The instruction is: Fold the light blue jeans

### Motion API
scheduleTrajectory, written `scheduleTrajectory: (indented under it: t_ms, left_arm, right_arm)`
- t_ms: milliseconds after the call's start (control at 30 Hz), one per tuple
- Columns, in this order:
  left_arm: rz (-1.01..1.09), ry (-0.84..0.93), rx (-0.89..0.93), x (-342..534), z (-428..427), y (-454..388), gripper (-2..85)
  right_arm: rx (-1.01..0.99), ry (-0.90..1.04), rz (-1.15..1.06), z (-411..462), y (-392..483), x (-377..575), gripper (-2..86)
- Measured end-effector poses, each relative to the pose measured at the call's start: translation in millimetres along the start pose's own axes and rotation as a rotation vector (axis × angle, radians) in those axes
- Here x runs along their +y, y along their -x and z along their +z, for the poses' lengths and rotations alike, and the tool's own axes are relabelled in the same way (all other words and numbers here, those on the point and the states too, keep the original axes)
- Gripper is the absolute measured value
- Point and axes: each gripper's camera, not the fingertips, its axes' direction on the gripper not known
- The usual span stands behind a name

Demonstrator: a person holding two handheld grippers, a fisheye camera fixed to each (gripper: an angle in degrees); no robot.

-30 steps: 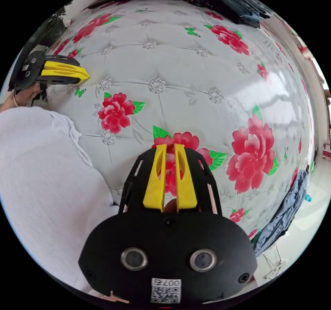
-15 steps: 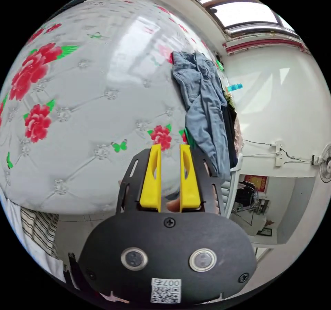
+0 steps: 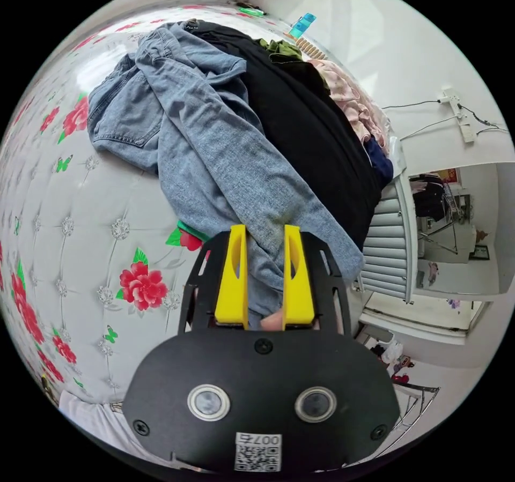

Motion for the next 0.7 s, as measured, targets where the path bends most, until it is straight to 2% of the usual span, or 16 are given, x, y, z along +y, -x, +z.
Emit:
scheduleTrajectory:
  t_ms: [100,167,300,367,433,500,567,700]
  left_arm:
    - [0.026,-0.043,0.102,9,-9,0,-1.0]
    - [0.032,-0.038,0.141,12,-12,1,-1.0]
    - [0.172,0.004,0.214,8,-20,-6,-0.9]
    - [0.229,0.009,0.255,5,-28,-9,-0.9]
    - [0.256,-0.023,0.313,3,-41,-8,-0.8]
    - [0.268,-0.074,0.421,3,-61,-2,-0.5]
    - [0.305,-0.111,0.523,6,-79,3,0.3]
    - [0.423,-0.205,0.696,26,-128,25,7.3]
  right_arm:
    - [-0.057,-0.115,0.126,-13,-24,14,4.6]
    - [-0.198,-0.256,0.258,-32,-47,42,2.6]
    - [-0.313,-0.458,0.168,-74,-36,86,1.0]
    - [-0.462,-0.591,0.029,-113,-10,108,0.6]
    - [-0.595,-0.634,-0.085,-142,22,115,0.5]
    - [-0.681,-0.648,-0.192,-171,65,120,0.4]
    - [-0.719,-0.672,-0.418,-209,142,140,0.3]
    - [-0.907,-0.617,-0.81,-244,253,199,0.3]
